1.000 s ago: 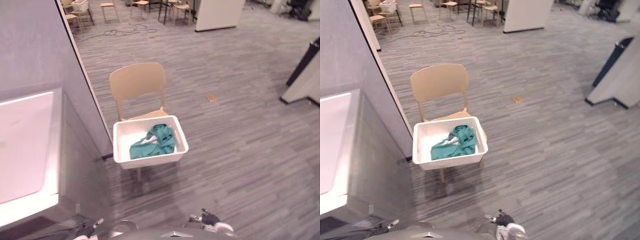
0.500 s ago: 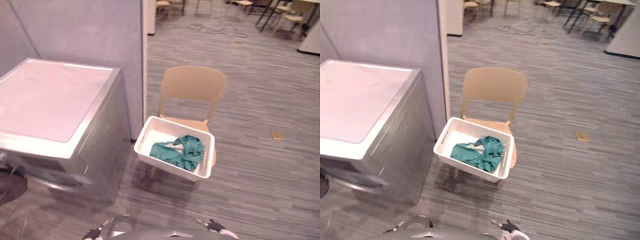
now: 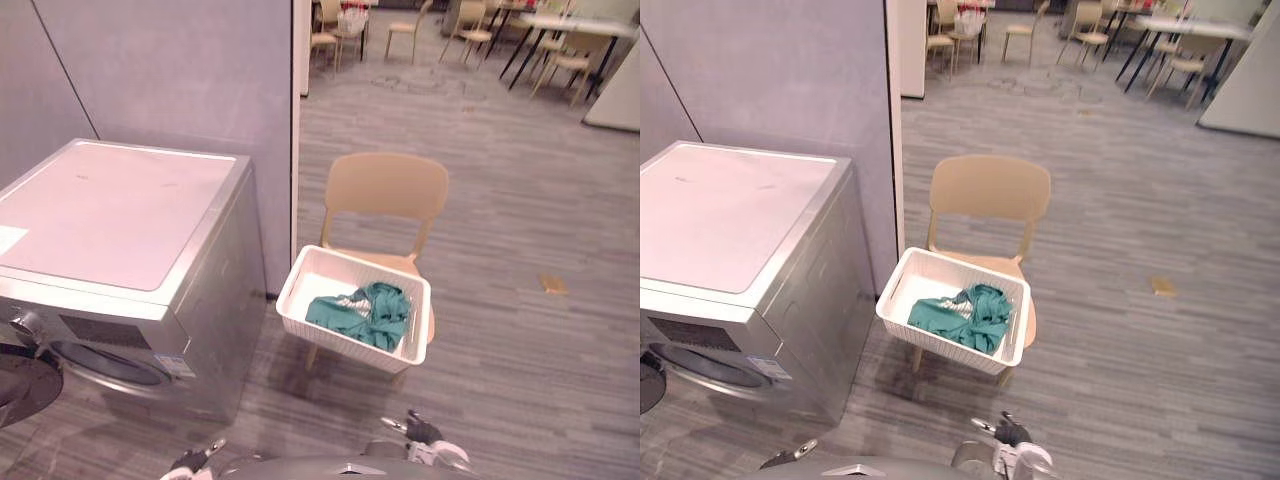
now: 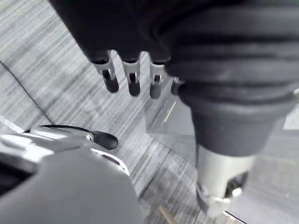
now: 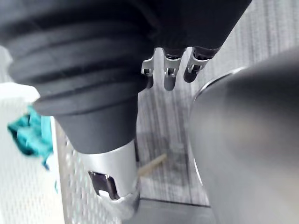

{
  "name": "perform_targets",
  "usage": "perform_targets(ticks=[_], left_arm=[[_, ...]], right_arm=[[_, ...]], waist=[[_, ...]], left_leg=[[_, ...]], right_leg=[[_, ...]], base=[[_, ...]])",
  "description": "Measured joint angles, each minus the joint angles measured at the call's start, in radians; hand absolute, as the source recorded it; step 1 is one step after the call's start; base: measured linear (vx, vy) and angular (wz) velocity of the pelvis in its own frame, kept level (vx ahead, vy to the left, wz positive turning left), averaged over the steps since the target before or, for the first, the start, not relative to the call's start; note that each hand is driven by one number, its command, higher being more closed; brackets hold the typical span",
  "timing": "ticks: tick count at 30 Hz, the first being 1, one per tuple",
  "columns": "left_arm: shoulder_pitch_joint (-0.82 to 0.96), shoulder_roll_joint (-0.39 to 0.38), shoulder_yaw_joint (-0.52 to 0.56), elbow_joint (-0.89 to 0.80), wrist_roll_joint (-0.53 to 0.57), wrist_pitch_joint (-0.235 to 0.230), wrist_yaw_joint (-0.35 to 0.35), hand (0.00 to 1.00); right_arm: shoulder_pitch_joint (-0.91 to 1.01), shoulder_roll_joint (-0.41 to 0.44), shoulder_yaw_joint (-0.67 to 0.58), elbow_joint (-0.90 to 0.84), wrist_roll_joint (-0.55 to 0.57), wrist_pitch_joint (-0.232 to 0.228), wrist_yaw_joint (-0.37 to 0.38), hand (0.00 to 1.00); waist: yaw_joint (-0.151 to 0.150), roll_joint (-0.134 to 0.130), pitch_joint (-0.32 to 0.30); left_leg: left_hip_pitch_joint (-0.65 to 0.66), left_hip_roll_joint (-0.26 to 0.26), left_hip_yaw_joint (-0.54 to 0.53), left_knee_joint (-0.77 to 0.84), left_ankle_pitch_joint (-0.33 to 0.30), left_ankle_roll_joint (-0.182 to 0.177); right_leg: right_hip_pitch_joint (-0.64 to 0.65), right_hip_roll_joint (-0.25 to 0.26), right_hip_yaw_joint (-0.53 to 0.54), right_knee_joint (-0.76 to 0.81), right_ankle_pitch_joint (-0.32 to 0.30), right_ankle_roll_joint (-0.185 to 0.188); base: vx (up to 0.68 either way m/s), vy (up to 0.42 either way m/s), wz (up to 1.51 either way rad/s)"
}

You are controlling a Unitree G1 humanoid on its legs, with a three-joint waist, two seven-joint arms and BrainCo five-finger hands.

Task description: Pick up the laundry basket with both hands and put the clothes into the washing machine.

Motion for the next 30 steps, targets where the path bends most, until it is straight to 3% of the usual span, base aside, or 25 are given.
perform_targets(ticks=[2,3,5,6,7,8,9,10,12,14,17,21,26,29,30], left_arm=[[-0.023,0.006,-0.018,-0.002,0.001,-0.005,0.0,0.0],[-0.028,0.019,-0.038,-0.004,0.008,-0.016,-0.002,0.0],[-0.025,0.052,-0.037,-0.003,0.01,-0.017,-0.002,0.0],[-0.024,0.083,-0.036,0.004,0.01,-0.015,-0.003,0.0],[-0.021,0.068,-0.035,0.01,0.01,-0.016,-0.002,0.0],[-0.021,0.056,-0.028,0.01,0.01,-0.015,-0.003,0.0],[-0.019,0.041,-0.026,0.013,0.016,-0.015,-0.003,0.0],[-0.014,0.02,-0.015,0.016,0.028,-0.014,-0.003,0.0],[-0.01,-0.005,0.003,0.011,0.028,-0.015,-0.003,0.0],[-0.006,-0.015,0.002,-0.002,0.027,-0.013,-0.005,0.0],[-0.006,-0.015,-0.013,-0.034,0.027,-0.012,-0.005,0.0],[-0.013,-0.006,-0.086,-0.048,0.027,-0.015,-0.003,0.0],[-0.007,0.003,-0.19,-0.082,0.028,-0.016,-0.001,0.0],[-0.021,0.003,-0.209,-0.108,0.028,-0.017,0.0,0.0],[-0.034,0.003,-0.218,-0.129,0.027,-0.019,0.0,0.0]], right_arm=[[0.013,-0.009,-0.049,0.044,-0.001,0.002,-0.01,0.0],[0.045,-0.003,-0.059,0.077,0.001,0.006,-0.015,0.0],[0.074,0.033,-0.05,0.084,-0.005,0.017,-0.015,0.0],[0.09,0.063,-0.049,0.117,-0.005,0.029,-0.015,0.0],[0.087,0.046,-0.022,0.128,-0.007,0.045,-0.016,0.0],[0.087,0.028,0.002,0.119,-0.007,0.049,-0.016,0.0],[0.087,0.001,0.036,0.096,-0.008,0.053,-0.017,0.0],[0.093,-0.02,0.051,0.02,-0.014,0.062,-0.017,0.0],[0.129,-0.03,0.03,-0.22,-0.034,0.069,-0.014,0.0],[0.157,-0.005,-0.014,-0.542,-0.041,0.06,-0.013,0.0],[0.148,0.053,-0.054,-0.909,-0.035,0.04,-0.016,0.0],[0.139,0.104,-0.037,-1.211,-0.121,0.011,-0.054,0.0],[0.022,0.092,0.145,-1.289,-0.169,-0.022,-0.088,0.0],[-0.155,0.007,0.34,-1.164,-0.205,-0.042,-0.082,0.0],[-0.244,-0.044,0.42,-1.097,-0.216,-0.045,-0.077,0.0]], waist=[[0.0,-0.005,-0.004],[0.002,-0.011,-0.004],[0.004,-0.079,-0.031],[0.004,-0.124,-0.049],[0.013,-0.109,-0.053],[0.013,-0.091,-0.059],[0.011,-0.055,-0.07],[0.001,-0.024,-0.07],[-0.005,-0.003,-0.083],[-0.024,-0.003,-0.084],[-0.024,-0.016,-0.087],[-0.018,-0.037,-0.088],[-0.002,-0.049,-0.08],[0.019,-0.048,-0.028],[0.028,-0.046,0.016]], left_leg=[[-0.031,0.015,-0.052,0.024,-0.016,-0.026],[-0.054,0.042,-0.078,0.038,-0.022,-0.065],[-0.059,0.051,-0.098,0.027,-0.015,-0.119],[-0.037,0.069,-0.097,-0.007,0.005,-0.164],[-0.029,0.125,-0.097,-0.008,0.012,-0.174],[-0.033,0.145,-0.096,-0.002,0.014,-0.172],[-0.039,0.169,-0.096,0.0,0.022,-0.171],[-0.038,0.202,-0.095,-0.005,0.035,-0.162],[-0.038,0.228,-0.088,-0.02,0.05,-0.165],[-0.046,0.233,-0.088,-0.037,0.074,-0.167],[-0.071,0.229,-0.094,-0.038,0.087,-0.165],[-0.114,0.215,-0.101,-0.044,0.091,-0.159],[-0.131,0.201,-0.101,-0.044,0.102,-0.162],[-0.14,0.201,-0.114,-0.037,0.118,-0.159],[-0.14,0.201,-0.124,-0.036,0.126,-0.159]], right_leg=[[0.012,-0.054,0.024,-0.116,-0.04,0.029],[0.035,-0.067,0.048,-0.232,-0.028,0.042],[0.065,-0.087,0.058,-0.324,0.081,0.055],[0.108,-0.083,0.044,-0.374,0.044,0.18],[0.143,-0.029,0.019,-0.456,0.019,0.183],[0.144,-0.001,0.014,-0.477,0.029,0.169],[0.156,0.034,0.01,-0.502,0.041,0.155],[0.177,0.073,0.002,-0.524,0.047,0.147],[0.176,0.101,-0.011,-0.526,0.047,0.146],[0.177,0.106,-0.035,-0.531,0.048,0.145],[0.179,0.103,-0.051,-0.552,0.053,0.137],[0.175,0.095,-0.058,-0.589,0.069,0.139],[0.162,0.082,-0.05,-0.597,0.09,0.14],[0.161,0.083,-0.058,-0.592,0.097,0.136],[0.166,0.084,-0.063,-0.59,0.101,0.136]], base=[[0.06,-0.266,0.21],[0.08,-0.398,0.25],[0.12,-0.49,0.33],[0.19,-0.563,0.15],[0.19,-0.531,-0.02],[0.17,-0.389,-0.23],[0.16,-0.291,-0.11],[0.13,-0.302,-0.03],[0.08,-0.185,0.12],[0.06,-0.069,0.26],[-0.02,-0.009,0.18],[-0.07,0.013,0.14],[-0.01,0.021,0.0],[-0.05,0.006,0.11],[-0.13,-0.002,0.21]])
